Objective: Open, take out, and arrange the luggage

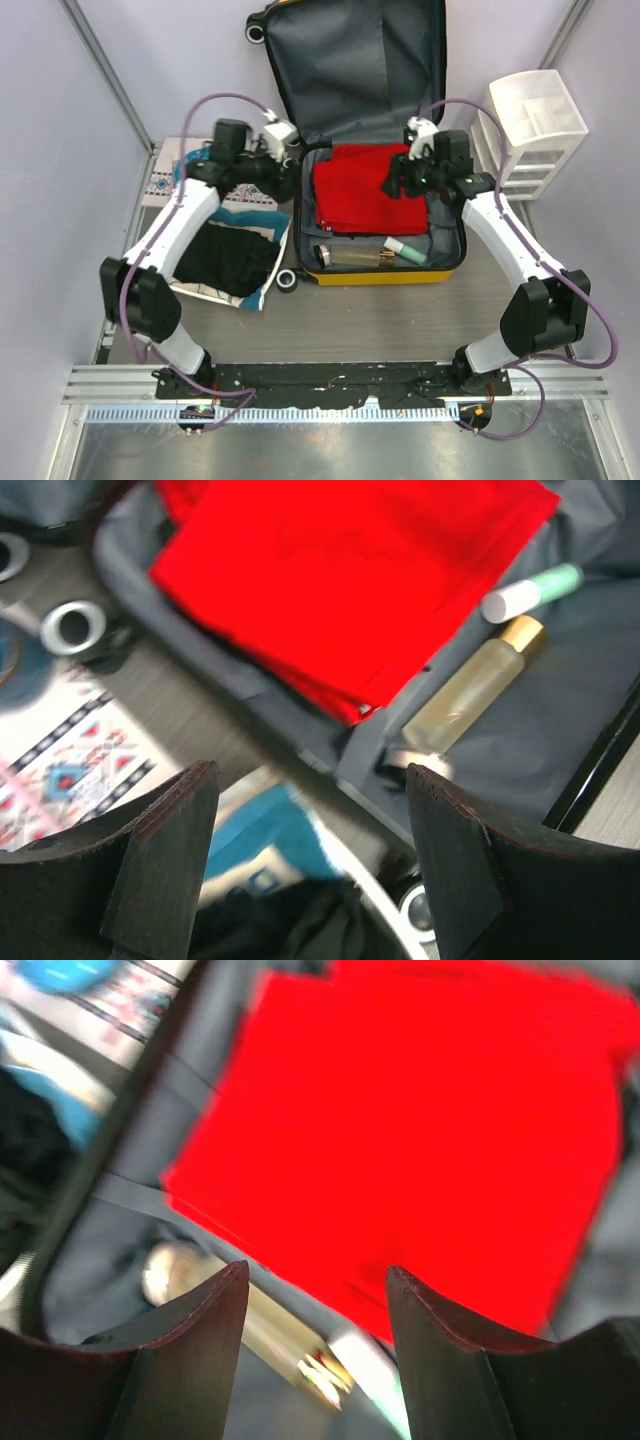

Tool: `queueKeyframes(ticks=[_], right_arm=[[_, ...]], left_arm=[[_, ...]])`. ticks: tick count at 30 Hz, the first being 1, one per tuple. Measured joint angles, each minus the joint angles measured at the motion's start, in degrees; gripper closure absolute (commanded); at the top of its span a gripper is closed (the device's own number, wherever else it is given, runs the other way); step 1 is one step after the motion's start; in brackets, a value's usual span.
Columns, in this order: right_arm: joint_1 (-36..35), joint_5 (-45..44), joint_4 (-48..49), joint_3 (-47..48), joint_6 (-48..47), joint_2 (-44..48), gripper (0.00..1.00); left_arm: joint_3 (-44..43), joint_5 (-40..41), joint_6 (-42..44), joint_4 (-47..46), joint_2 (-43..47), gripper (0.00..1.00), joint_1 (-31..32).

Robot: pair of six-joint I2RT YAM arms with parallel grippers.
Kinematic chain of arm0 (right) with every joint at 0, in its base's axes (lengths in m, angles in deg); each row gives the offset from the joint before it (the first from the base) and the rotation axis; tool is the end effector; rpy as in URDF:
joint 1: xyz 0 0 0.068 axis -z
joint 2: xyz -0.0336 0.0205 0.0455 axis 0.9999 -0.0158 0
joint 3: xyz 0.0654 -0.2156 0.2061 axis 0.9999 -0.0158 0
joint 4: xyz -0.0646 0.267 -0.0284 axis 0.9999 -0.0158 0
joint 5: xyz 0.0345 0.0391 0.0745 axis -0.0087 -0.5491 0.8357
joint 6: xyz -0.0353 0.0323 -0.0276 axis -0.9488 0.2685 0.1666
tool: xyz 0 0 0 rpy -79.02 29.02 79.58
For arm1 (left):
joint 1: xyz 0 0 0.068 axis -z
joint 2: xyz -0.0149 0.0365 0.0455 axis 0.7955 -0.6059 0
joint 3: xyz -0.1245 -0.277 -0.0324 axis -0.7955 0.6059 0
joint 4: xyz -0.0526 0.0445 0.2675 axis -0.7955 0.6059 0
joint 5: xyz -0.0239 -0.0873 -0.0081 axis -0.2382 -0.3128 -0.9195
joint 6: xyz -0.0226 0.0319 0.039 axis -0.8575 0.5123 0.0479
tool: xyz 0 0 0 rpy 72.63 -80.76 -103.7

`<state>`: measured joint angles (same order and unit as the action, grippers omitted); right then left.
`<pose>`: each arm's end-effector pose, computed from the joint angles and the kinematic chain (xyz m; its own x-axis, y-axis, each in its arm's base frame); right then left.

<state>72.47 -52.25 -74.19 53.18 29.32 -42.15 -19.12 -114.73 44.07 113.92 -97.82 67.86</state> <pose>0.3417 0.1156 0.3789 -0.4850 -0.1303 -0.8648 -0.5472 0.8166 0.1838 0.3589 -0.1176 0.3980 -0.4169 0.2999 -0.8581 0.7395 0.6609 -0.1282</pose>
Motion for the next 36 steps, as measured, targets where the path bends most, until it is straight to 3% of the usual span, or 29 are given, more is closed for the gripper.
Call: queueKeyframes(ticks=[3, 8, 15, 24, 27, 30, 31, 32, 36], right_arm=[[5.75, -1.99, -4.57, -3.85, 0.39, 0.61, 0.35], [11.58, -6.08, -10.73, -7.41, 3.39, 0.74, 0.36], [14.86, -6.01, -11.02, -13.55, 8.72, -0.11, 0.36], [14.86, -4.22, -6.01, -13.92, 12.22, -7.26, 0.36], [14.91, -2.84, -5.03, -13.97, 13.25, -8.44, 0.43], [15.26, -1.25, -4.13, -14.01, 14.05, -8.41, 0.70], [15.37, -0.72, -3.87, -14.01, 14.03, -8.41, 0.90], [15.43, -0.04, -3.54, -14.01, 14.23, -8.39, 0.99], [15.74, 2.27, -2.62, -13.90, 14.58, -7.48, 0.99]], left_arm=[[0.37, 1.79, -0.55, -3.43, -4.33, 0.21, 6.60], [0.46, 3.15, -0.61, -5.99, -9.42, 0.21, 12.33], [0.44, 4.76, -0.04, -7.85, -11.32, 0.19, 13.62], [0.46, 5.88, 0.22, -9.14, -10.82, 0.19, 13.62], [0.46, 6.29, 0.35, -9.16, -10.14, 0.19, 13.62], [0.48, 6.60, 0.48, -9.22, -9.77, 0.19, 13.62], [0.59, 6.69, 0.57, -9.31, -9.77, 0.20, 13.62], [0.85, 6.69, 0.74, -9.53, -9.75, 0.19, 13.62], [2.32, 5.75, 3.30, -9.55, -9.75, 0.16, 13.62]])
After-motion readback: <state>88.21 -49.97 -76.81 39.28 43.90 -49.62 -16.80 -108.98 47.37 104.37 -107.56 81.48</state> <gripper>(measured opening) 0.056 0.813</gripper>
